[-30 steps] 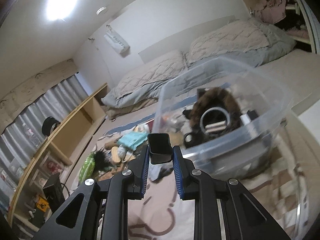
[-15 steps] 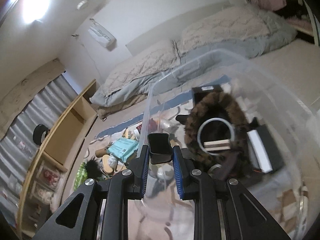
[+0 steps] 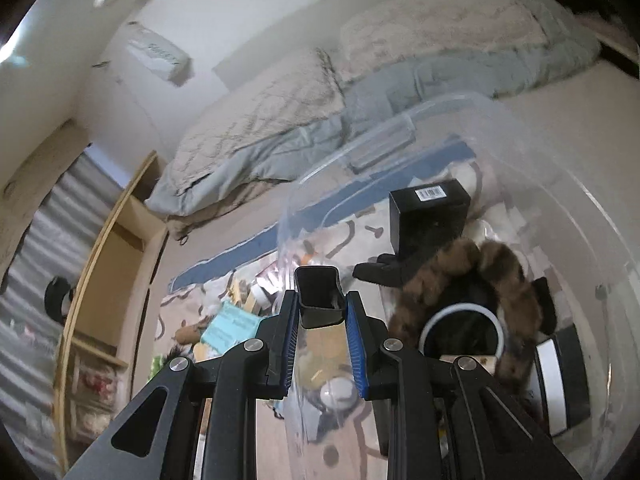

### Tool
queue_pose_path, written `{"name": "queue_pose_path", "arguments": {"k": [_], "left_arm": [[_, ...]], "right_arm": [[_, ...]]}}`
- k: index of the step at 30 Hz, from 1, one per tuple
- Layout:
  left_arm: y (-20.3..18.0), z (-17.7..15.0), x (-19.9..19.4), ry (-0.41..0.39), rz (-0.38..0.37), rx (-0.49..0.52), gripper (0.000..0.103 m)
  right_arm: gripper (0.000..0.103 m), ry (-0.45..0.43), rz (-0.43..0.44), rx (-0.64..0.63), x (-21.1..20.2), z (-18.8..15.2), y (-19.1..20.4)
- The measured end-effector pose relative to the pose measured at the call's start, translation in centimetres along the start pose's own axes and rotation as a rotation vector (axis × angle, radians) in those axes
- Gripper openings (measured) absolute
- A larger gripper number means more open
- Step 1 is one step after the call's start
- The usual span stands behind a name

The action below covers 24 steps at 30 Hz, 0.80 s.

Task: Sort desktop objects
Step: 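Carry the black cup with the right tool over the clear bin, then open the right tool to drop the black cup into the bin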

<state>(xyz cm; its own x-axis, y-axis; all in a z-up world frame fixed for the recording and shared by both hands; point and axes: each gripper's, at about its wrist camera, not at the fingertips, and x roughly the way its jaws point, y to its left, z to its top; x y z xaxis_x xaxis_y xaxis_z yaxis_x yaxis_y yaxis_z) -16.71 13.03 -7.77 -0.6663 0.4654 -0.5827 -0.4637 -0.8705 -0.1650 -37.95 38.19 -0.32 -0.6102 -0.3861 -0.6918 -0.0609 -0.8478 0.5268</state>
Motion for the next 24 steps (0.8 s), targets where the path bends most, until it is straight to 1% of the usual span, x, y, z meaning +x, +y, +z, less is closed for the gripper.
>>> {"name": "queue_pose_path", "arguments": {"k": [5, 7, 9, 13, 15, 18, 20, 21, 22, 24], "left_arm": [[1.6, 0.4, 0.2, -0.015, 0.001, -0.027, 0.076], [2.3, 0.4, 0.5, -0.014, 0.005, -0.033, 0.076], [2.9, 0.5, 0.8, -0.014, 0.009, -0.036, 0.076], [4.4, 0.5, 1.3, -0.018, 0.015, -0.063, 0.076], [5.0, 0.4, 1.5, -0.016, 0.014, -0.075, 0.076], [5.8, 0.1, 1.6, -0.014, 0.019, -0.088, 0.076], [6.2, 0.1, 1.7, -0.015, 0.018, -0.102, 0.076], [6.5, 0.1, 1.7, -0.016, 0.017, -0.110, 0.076], [6.6, 0.2, 1.8, -0.018, 0.015, -0.118, 0.076], [6.6, 0.5, 1.6, -0.023, 0.006, -0.127, 0.076]], "right_arm": [[0.024, 0.042, -0.046, 0.101, 3.5, 2.8, -1.2], [0.024, 0.049, -0.013, 0.177, 4.8, 3.6, -2.0], [0.024, 0.057, 0.001, 0.219, 5.9, 4.1, -2.2], [0.024, 0.062, -0.013, 0.233, 8.0, 4.9, -1.9], [0.024, 0.034, -0.011, 0.238, 8.6, 5.2, -1.8], [0.024, 0.005, 0.015, 0.241, 8.8, 5.6, -1.9], [0.031, 0.001, 0.044, 0.261, 8.7, 5.6, -2.4], [0.048, -0.003, 0.055, 0.269, 8.4, 5.6, -2.7], [0.062, -0.008, 0.056, 0.271, 8.1, 5.6, -2.9], [0.062, -0.019, 0.061, 0.262, 7.3, 5.6, -3.1]]}}
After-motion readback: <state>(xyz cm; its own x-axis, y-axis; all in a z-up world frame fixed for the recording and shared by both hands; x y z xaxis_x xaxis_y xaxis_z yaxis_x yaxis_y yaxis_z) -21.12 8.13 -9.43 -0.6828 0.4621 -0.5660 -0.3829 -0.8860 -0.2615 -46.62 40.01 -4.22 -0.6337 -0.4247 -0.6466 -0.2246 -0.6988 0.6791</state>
